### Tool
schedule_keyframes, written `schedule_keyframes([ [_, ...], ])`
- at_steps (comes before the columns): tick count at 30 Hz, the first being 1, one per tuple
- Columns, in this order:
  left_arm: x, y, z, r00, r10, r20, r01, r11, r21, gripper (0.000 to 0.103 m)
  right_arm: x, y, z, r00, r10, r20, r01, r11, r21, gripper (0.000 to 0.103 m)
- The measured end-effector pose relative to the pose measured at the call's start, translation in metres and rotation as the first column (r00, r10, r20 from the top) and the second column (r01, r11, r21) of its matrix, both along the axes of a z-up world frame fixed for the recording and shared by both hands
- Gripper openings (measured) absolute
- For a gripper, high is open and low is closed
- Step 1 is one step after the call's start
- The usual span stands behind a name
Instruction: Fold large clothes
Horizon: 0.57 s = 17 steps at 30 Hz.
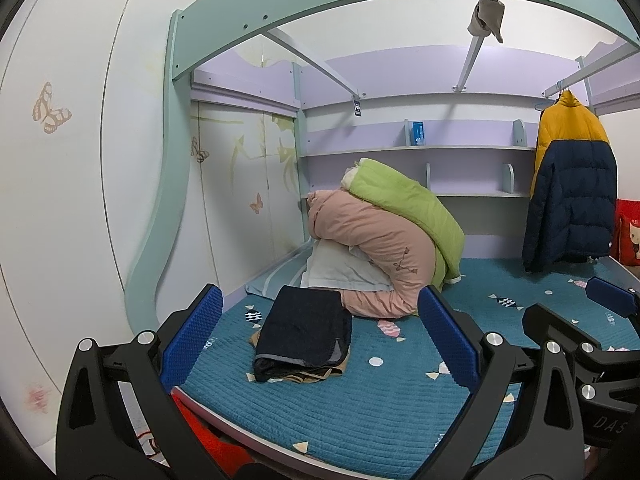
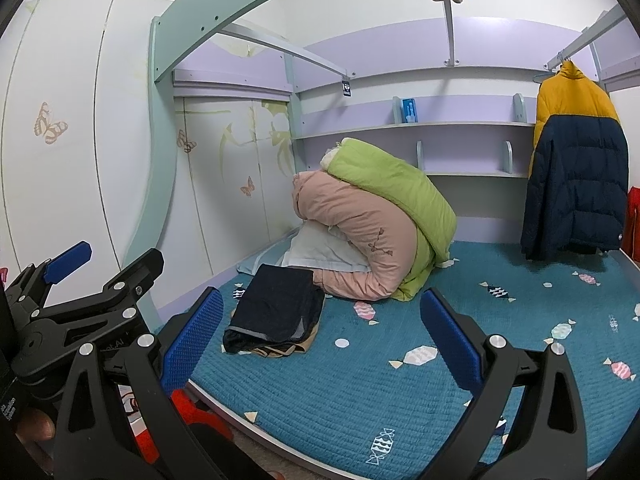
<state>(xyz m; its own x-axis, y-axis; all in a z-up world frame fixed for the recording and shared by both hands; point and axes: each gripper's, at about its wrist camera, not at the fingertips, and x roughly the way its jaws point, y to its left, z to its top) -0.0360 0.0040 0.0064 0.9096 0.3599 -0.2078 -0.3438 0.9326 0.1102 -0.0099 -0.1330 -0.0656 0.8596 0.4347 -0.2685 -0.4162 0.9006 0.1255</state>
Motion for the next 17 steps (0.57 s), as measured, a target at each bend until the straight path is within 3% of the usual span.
schedule_keyframes([
  [17,0.025,-0.010,-0.016,0.999,-0.016,-0.045,0.016,1.000,-0.002,0.098,0.018,-0.007,-0.016,0.996,-0.065,-0.058,0.065,0.998,-0.006,0.096],
])
